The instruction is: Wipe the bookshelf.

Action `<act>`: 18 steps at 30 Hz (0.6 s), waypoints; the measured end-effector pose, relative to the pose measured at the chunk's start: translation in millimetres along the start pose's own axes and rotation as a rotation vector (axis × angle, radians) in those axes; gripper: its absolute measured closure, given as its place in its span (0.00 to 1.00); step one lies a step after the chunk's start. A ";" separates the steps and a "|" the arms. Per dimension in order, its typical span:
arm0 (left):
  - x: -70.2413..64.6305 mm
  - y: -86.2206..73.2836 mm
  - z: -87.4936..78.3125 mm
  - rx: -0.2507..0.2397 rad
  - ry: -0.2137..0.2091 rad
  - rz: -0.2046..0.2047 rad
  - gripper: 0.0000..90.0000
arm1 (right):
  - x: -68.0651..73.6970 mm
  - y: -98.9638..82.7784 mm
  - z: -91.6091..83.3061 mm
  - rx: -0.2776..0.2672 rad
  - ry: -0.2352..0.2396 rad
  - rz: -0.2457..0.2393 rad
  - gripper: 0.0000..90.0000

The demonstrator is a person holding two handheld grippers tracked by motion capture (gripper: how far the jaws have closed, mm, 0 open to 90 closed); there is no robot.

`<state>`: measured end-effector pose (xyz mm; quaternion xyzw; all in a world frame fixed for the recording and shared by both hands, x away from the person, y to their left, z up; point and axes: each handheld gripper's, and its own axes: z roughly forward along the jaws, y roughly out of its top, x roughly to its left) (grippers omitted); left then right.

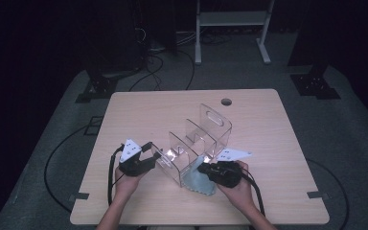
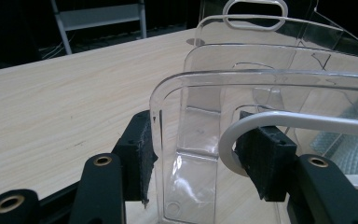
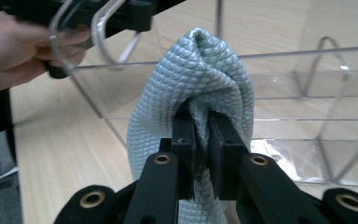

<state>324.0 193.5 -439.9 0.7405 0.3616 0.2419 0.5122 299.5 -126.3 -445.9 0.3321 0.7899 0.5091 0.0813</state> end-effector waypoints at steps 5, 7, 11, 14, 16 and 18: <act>2.0 -0.5 -2.5 0.001 -0.027 0.009 0.53 | -12.9 0.2 -5.7 0.000 -0.044 0.020 0.90; 3.0 -0.4 -4.4 0.005 -0.039 0.017 0.52 | -27.7 -0.4 -12.2 -0.015 -0.092 0.054 0.90; 6.5 -1.9 -9.7 0.008 -0.073 0.032 0.52 | -54.8 -0.9 -25.7 -0.044 -0.165 0.123 0.90; 10.3 -2.5 -12.8 0.011 -0.098 0.042 0.52 | -59.4 -1.0 -27.5 -0.039 -0.164 0.137 0.90; 11.2 -2.7 -13.5 0.012 -0.102 0.045 0.52 | -54.7 -0.2 -25.3 -0.034 -0.157 0.124 0.90; 11.9 -2.9 -14.2 0.011 -0.107 0.047 0.52 | -47.2 0.7 -22.1 -0.027 -0.146 0.104 0.90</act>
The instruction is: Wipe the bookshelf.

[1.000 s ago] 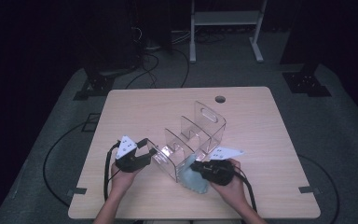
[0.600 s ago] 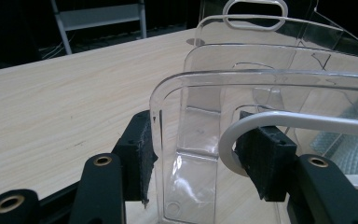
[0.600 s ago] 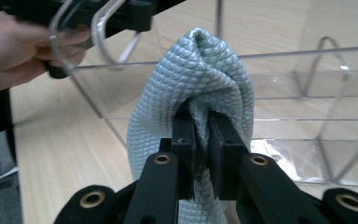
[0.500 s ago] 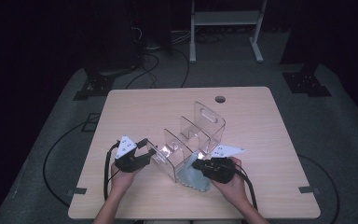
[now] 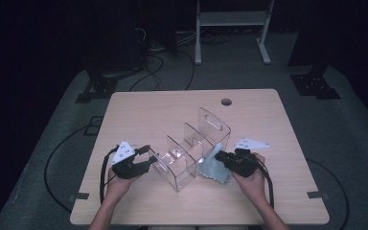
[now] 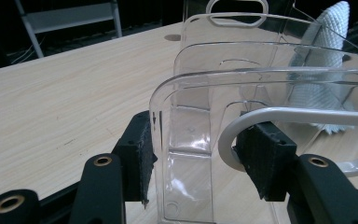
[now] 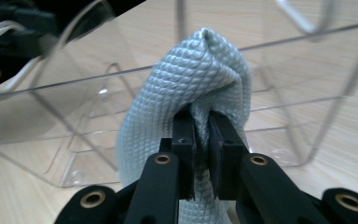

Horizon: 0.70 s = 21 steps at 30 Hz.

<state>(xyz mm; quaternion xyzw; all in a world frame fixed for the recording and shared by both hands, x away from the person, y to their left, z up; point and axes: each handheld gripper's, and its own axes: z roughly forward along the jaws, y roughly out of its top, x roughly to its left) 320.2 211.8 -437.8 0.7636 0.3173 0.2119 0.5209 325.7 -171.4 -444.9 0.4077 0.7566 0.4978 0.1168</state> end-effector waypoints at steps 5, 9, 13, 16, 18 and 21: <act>0.7 -0.4 -0.3 -0.003 -0.005 0.003 0.52 | 22.9 -2.2 2.3 0.018 0.079 -0.027 0.90; 0.4 -0.7 -0.4 -0.007 -0.003 0.000 0.52 | 27.8 -0.9 2.7 0.025 0.070 -0.062 0.90; -0.8 -0.3 -0.5 -0.002 0.010 -0.008 0.52 | 9.8 3.1 -0.4 0.007 0.012 -0.024 0.90; -4.9 2.1 1.1 0.008 0.059 -0.012 0.52 | 11.7 5.9 -0.9 0.003 0.006 -0.023 0.90; -6.8 3.1 1.7 0.017 0.081 -0.014 0.51 | 20.9 6.7 1.1 0.005 0.018 -0.047 0.90; -8.6 3.1 3.1 0.018 0.138 -0.037 0.52 | 39.6 7.2 5.5 0.018 0.073 -0.084 0.90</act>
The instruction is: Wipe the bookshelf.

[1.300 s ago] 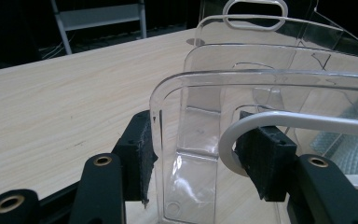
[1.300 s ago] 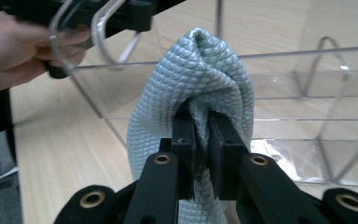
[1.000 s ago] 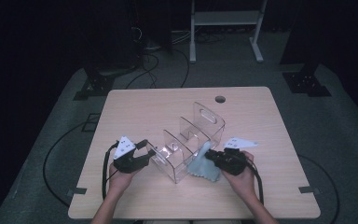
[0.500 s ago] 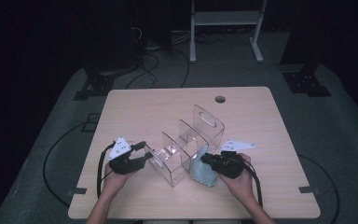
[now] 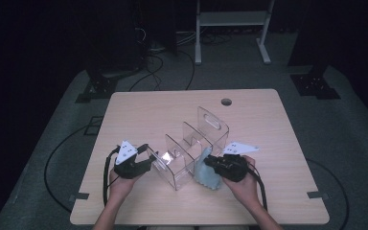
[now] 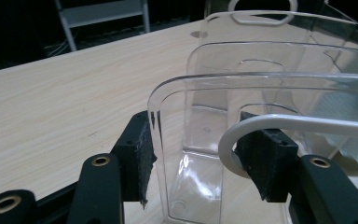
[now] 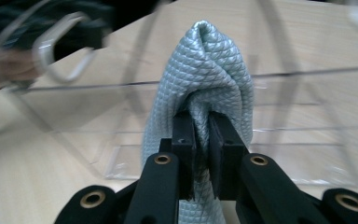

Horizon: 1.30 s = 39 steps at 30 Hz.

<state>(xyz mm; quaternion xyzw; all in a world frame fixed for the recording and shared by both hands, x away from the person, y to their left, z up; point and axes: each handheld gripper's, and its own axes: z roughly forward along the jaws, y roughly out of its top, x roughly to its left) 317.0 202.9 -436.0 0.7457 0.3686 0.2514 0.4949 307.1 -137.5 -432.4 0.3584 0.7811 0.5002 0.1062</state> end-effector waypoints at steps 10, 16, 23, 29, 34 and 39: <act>3.0 -2.0 -1.4 -0.009 -0.027 0.016 0.52 | -34.1 0.5 -8.8 -0.017 -0.088 0.041 0.90; 4.1 -2.7 -0.8 -0.018 -0.034 0.019 0.53 | -77.6 4.2 -20.1 -0.035 -0.217 0.110 0.90; 4.0 -3.4 -0.8 -0.022 -0.032 0.014 0.53 | -83.9 0.6 -11.7 -0.015 -0.223 0.106 0.90; 4.7 -3.9 -0.4 -0.028 -0.033 0.015 0.53 | -96.5 -7.7 -1.3 0.008 -0.242 0.136 0.90; 4.4 -4.6 -0.4 -0.032 -0.030 0.015 0.53 | -107.9 -29.3 17.7 0.064 -0.234 0.189 0.90; 4.7 -4.8 -0.3 -0.034 -0.033 0.012 0.53 | -106.5 -25.8 11.9 0.037 -0.221 0.186 0.90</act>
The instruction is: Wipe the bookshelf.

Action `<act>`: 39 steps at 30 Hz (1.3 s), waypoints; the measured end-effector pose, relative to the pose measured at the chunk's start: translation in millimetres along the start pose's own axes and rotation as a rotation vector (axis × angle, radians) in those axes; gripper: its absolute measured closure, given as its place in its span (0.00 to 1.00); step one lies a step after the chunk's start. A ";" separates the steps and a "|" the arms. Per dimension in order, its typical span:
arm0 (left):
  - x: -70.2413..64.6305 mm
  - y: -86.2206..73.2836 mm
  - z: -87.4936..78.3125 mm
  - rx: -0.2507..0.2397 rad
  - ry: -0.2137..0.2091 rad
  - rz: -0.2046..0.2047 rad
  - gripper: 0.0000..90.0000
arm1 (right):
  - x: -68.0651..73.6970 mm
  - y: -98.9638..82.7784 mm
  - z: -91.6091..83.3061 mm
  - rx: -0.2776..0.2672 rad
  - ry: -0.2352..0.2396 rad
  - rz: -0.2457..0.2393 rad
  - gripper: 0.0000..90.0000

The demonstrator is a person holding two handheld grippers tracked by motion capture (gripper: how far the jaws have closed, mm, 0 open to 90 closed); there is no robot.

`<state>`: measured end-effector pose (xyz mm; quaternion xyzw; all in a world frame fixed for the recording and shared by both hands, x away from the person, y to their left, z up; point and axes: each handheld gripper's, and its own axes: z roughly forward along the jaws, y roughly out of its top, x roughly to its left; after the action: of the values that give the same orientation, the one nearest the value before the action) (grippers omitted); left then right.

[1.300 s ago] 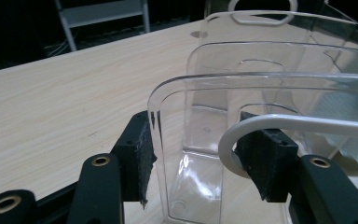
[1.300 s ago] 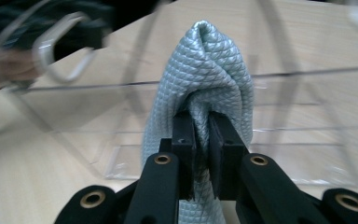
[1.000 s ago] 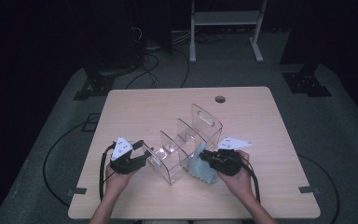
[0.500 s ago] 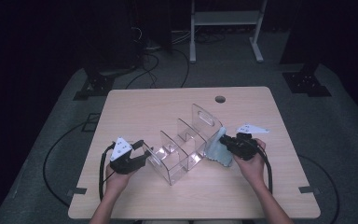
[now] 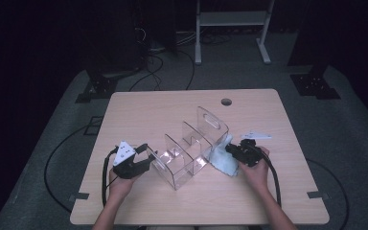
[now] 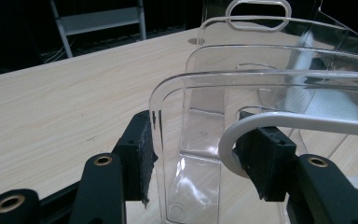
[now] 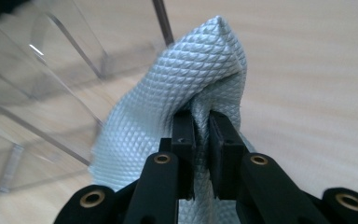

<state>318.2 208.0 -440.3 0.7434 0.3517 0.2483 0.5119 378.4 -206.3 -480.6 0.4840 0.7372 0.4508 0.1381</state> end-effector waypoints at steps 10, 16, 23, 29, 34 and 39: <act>-0.1 0.0 0.4 -0.001 0.000 0.000 0.52 | -3.2 -4.0 6.3 0.019 0.009 0.011 0.90; 0.4 2.2 1.7 0.027 0.025 -0.035 0.45 | -0.9 4.2 -4.2 -0.033 0.017 0.004 0.90; -3.2 4.8 1.0 0.042 0.055 -0.048 0.52 | 4.1 5.1 -8.5 -0.042 0.026 -0.007 0.90; -1.6 2.6 -0.2 0.027 0.023 -0.027 0.53 | 8.1 4.8 -16.4 -0.048 0.042 -0.013 0.90; -1.4 2.2 -0.5 0.020 -0.033 -0.003 0.53 | 8.8 4.6 -28.7 -0.041 0.037 -0.021 0.90; -3.4 2.7 0.1 0.021 -0.091 0.023 0.53 | 13.4 3.7 -49.2 -0.052 0.026 -0.061 0.90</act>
<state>316.8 204.7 -437.8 0.7632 0.3220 0.2164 0.5167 342.4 -220.7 -447.2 0.4518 0.7414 0.4716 0.1545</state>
